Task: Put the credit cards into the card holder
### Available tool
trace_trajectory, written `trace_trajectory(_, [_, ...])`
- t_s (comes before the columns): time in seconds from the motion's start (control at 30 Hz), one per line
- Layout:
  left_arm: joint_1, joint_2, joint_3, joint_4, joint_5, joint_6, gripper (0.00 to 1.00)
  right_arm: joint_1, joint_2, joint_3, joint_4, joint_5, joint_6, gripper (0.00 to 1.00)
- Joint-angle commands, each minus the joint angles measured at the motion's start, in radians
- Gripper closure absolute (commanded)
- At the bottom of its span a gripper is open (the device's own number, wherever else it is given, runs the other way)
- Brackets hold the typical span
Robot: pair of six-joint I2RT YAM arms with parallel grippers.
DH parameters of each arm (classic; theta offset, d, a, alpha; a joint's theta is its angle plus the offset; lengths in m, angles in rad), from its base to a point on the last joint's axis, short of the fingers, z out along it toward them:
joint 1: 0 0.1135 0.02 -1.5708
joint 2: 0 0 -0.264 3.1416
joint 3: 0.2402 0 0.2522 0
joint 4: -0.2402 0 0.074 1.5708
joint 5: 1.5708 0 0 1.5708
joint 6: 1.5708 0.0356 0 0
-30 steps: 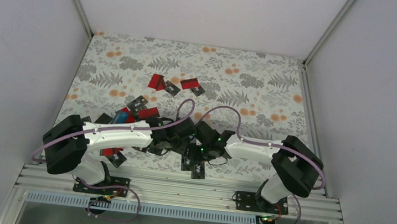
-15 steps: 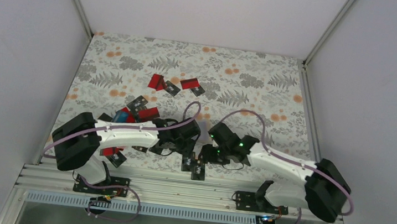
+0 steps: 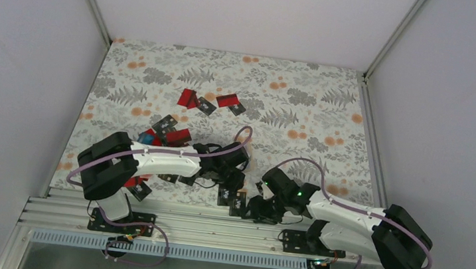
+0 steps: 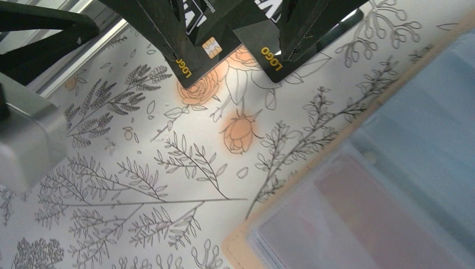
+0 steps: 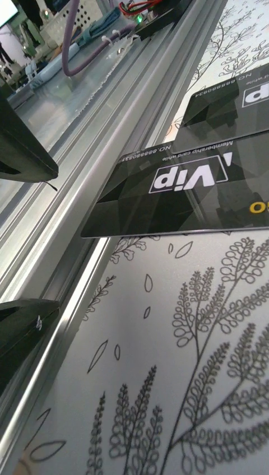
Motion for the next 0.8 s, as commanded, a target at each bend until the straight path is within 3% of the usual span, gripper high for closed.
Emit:
trace_trajectory(0.0, [-0.009, -0.001, -0.022, 0.036, 0.049, 0.014, 0.6, -0.003, 0.011, -0.034, 0.134, -0.041, 0.064, 0.46])
trace_trajectory(0.5, [-0.033, 0.02, -0.088, 0.082, 0.075, -0.028, 0.64, -0.006, 0.071, -0.127, 0.378, -0.048, 0.163, 0.54])
trace_trajectory(0.77, [-0.043, 0.024, -0.103, 0.09, 0.071, -0.046, 0.64, -0.02, 0.151, -0.159, 0.495, -0.076, 0.155, 0.67])
